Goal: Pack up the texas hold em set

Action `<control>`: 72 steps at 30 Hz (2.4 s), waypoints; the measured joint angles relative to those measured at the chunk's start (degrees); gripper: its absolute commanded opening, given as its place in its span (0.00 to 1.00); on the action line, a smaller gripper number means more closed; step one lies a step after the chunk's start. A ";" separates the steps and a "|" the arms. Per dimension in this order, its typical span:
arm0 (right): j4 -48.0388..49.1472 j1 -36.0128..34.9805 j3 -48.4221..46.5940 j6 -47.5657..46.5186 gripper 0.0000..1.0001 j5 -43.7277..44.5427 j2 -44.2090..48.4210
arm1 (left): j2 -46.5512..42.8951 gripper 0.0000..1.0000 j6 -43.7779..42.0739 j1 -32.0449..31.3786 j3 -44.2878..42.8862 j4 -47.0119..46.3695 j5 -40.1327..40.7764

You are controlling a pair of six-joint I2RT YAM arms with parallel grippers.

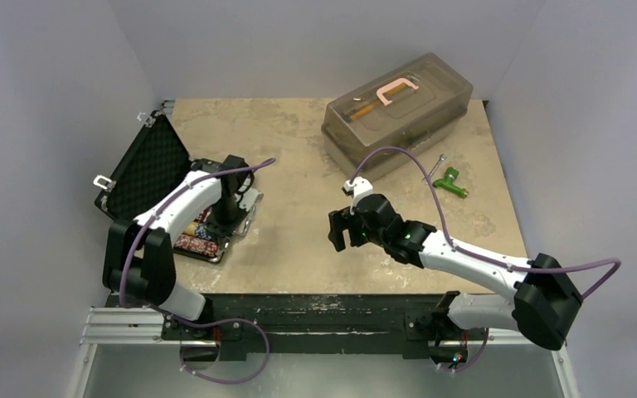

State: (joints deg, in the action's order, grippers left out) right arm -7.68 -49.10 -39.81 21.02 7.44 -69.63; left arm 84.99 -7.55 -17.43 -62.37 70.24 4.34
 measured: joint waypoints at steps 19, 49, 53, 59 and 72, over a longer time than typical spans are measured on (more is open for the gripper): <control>0.50 0.00 0.33 0.42 0.84 -1.03 2.10 | 2.49 0.00 -0.57 1.81 -0.04 0.26 2.67; 0.70 0.00 0.85 0.55 0.83 -1.07 2.10 | 7.04 0.05 0.94 3.17 -0.04 -1.40 6.38; 0.92 0.00 0.85 0.57 0.83 -1.11 2.08 | 7.41 0.18 0.92 3.17 -0.04 -1.55 6.58; 1.33 0.00 0.85 0.57 0.83 -1.22 1.46 | 7.89 0.27 0.96 3.19 -0.11 -1.92 8.70; 1.31 0.00 0.96 1.46 0.86 2.60 0.59 | -17.77 0.60 8.02 0.85 -2.23 -14.82 10.71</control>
State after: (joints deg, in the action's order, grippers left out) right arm -6.37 -49.10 -38.85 22.48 10.04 -69.04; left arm 67.22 0.47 -16.58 -64.60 55.42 15.05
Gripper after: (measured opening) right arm 0.844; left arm 0.418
